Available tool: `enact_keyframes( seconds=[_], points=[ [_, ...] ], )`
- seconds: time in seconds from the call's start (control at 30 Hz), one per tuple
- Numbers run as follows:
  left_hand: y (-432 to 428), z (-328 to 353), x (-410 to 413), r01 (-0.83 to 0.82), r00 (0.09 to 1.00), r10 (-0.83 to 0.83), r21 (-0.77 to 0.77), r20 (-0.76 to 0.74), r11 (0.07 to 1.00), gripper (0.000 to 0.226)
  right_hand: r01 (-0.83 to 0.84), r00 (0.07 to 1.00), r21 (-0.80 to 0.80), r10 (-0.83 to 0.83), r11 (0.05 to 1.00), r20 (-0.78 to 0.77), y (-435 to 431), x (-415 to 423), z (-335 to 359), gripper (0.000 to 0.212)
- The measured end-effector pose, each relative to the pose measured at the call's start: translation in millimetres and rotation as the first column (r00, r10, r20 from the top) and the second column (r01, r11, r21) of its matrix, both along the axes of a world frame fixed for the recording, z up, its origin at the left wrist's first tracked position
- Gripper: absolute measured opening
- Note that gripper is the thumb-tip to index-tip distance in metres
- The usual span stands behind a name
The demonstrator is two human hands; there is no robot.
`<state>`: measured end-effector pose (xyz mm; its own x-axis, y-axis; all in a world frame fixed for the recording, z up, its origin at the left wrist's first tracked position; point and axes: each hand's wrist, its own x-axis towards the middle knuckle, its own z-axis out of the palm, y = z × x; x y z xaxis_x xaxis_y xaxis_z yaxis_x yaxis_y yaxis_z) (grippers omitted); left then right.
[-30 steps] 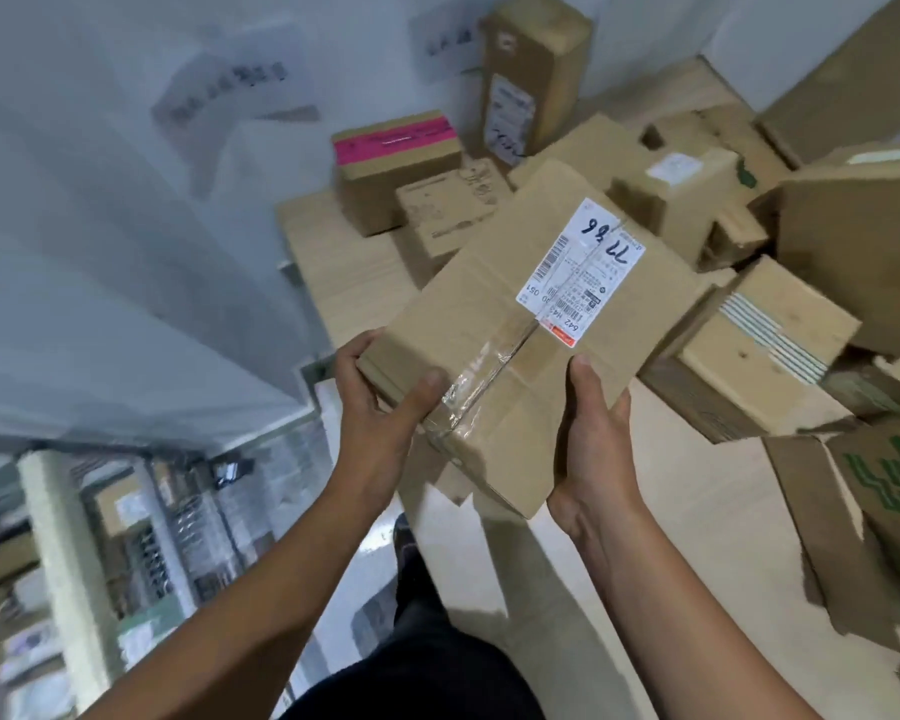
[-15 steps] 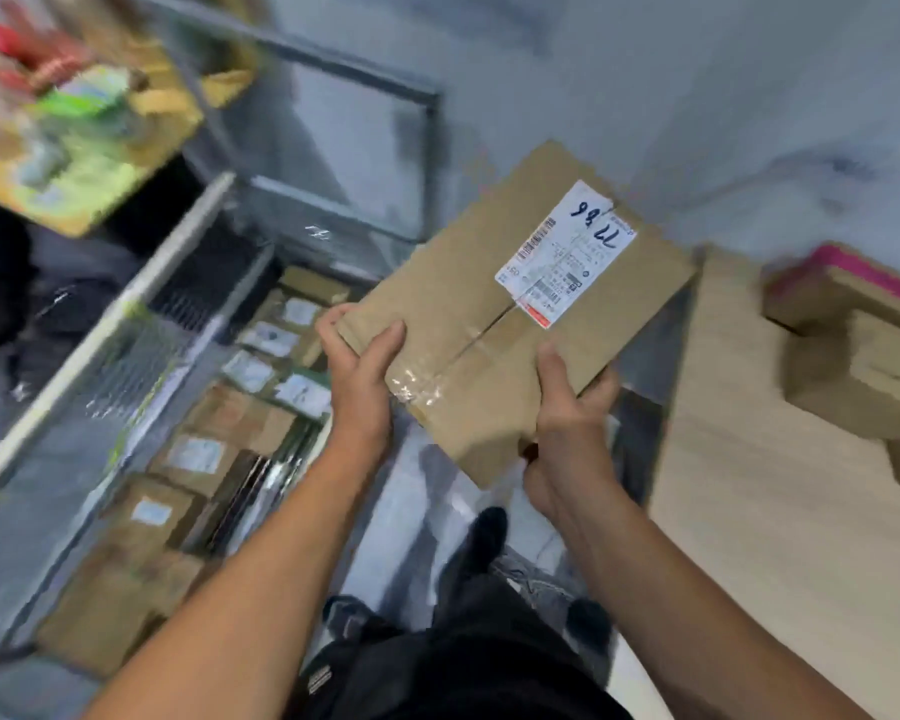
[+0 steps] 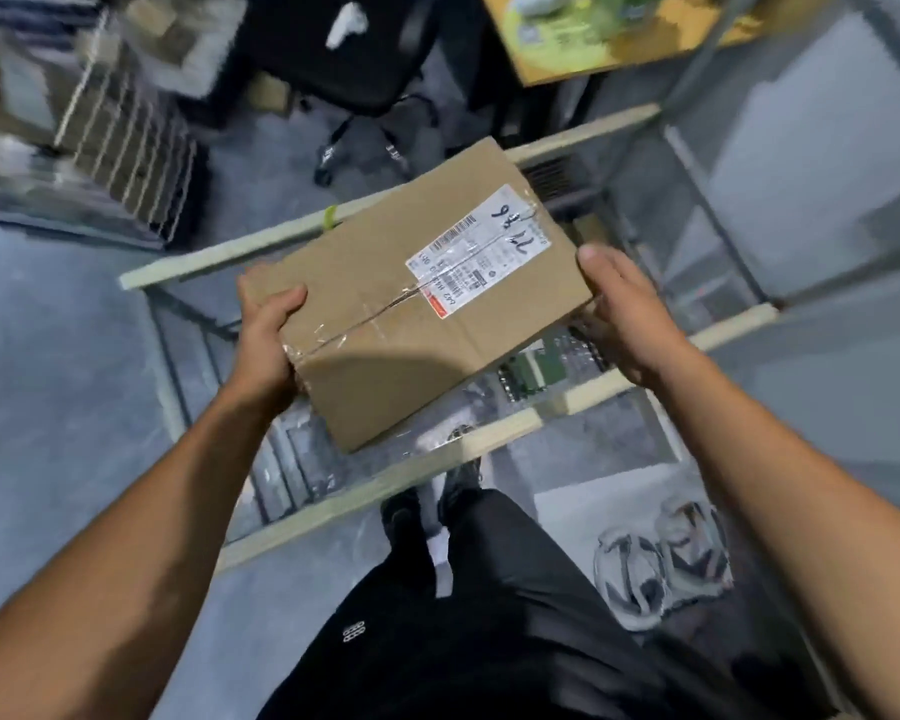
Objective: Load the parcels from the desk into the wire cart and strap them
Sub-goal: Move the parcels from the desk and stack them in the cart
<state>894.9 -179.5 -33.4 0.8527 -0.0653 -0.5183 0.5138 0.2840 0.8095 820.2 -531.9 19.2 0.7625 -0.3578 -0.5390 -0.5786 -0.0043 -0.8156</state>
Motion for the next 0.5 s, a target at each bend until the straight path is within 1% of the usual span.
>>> enact_keyframes(
  seconds=[0.03, 0.07, 0.1, 0.17, 0.2, 0.23, 0.3, 0.33, 0.37, 0.4, 0.43, 0.47, 0.5],
  points=[
    [14, -8, 1, -0.012, 0.999, 0.013, 0.016, -0.036, 1.0, 0.071, -0.113, 0.992, 0.07, 0.116, 0.991, -0.046, 11, 20, -12, 0.051],
    [26, -16, 2, -0.012, 0.998, 0.014, 0.038, -0.06, 0.999, 0.069, -0.207, 0.972, 0.115, 0.217, 0.972, -0.092, 22, 38, -26, 0.045],
    [36, -26, 2, 0.001, 0.997, 0.004, 0.066, -0.072, 0.998, 0.061, -0.292, 0.94, 0.13, 0.309, 0.948, -0.142, 34, 54, -41, 0.048],
    [52, -49, 1, 0.006, 0.996, 0.008, 0.14, -0.094, 0.99, 0.038, -0.423, 0.866, 0.15, 0.447, 0.894, -0.225, 59, 81, -78, 0.064],
    [60, -63, 1, -0.018, 0.994, 0.036, 0.178, -0.1, 0.984, 0.035, -0.462, 0.831, 0.173, 0.493, 0.87, -0.259, 72, 92, -99, 0.07],
    [69, -78, 1, -0.051, 0.99, 0.077, 0.218, -0.114, 0.975, 0.039, -0.492, 0.796, 0.198, 0.53, 0.848, -0.293, 84, 100, -122, 0.071],
    [86, -114, 1, -0.092, 0.982, 0.135, 0.286, -0.133, 0.954, 0.044, -0.522, 0.732, 0.262, 0.584, 0.812, -0.352, 103, 110, -167, 0.055],
    [92, -136, -2, -0.082, 0.978, 0.138, 0.317, -0.157, 0.945, 0.042, -0.52, 0.701, 0.297, 0.599, 0.801, -0.387, 109, 111, -189, 0.056],
    [98, -159, -7, -0.053, 0.972, 0.129, 0.352, -0.196, 0.934, 0.04, -0.529, 0.665, 0.321, 0.619, 0.786, -0.418, 115, 109, -211, 0.067],
    [104, -182, -13, -0.016, 0.963, 0.128, 0.419, -0.239, 0.908, 0.04, -0.545, 0.633, 0.336, 0.64, 0.768, -0.436, 120, 107, -233, 0.079],
    [107, -204, -17, 0.035, 0.95, 0.121, 0.485, -0.287, 0.874, 0.046, -0.548, 0.617, 0.355, 0.653, 0.757, -0.44, 125, 105, -254, 0.092],
    [110, -225, -21, 0.091, 0.936, 0.107, 0.525, -0.334, 0.846, 0.058, -0.537, 0.607, 0.373, 0.654, 0.756, -0.452, 130, 102, -275, 0.105],
    [111, -243, -25, 0.129, 0.907, 0.103, 0.502, -0.409, 0.855, 0.071, -0.534, 0.584, 0.384, 0.657, 0.754, -0.477, 134, 99, -293, 0.118]
  ],
)
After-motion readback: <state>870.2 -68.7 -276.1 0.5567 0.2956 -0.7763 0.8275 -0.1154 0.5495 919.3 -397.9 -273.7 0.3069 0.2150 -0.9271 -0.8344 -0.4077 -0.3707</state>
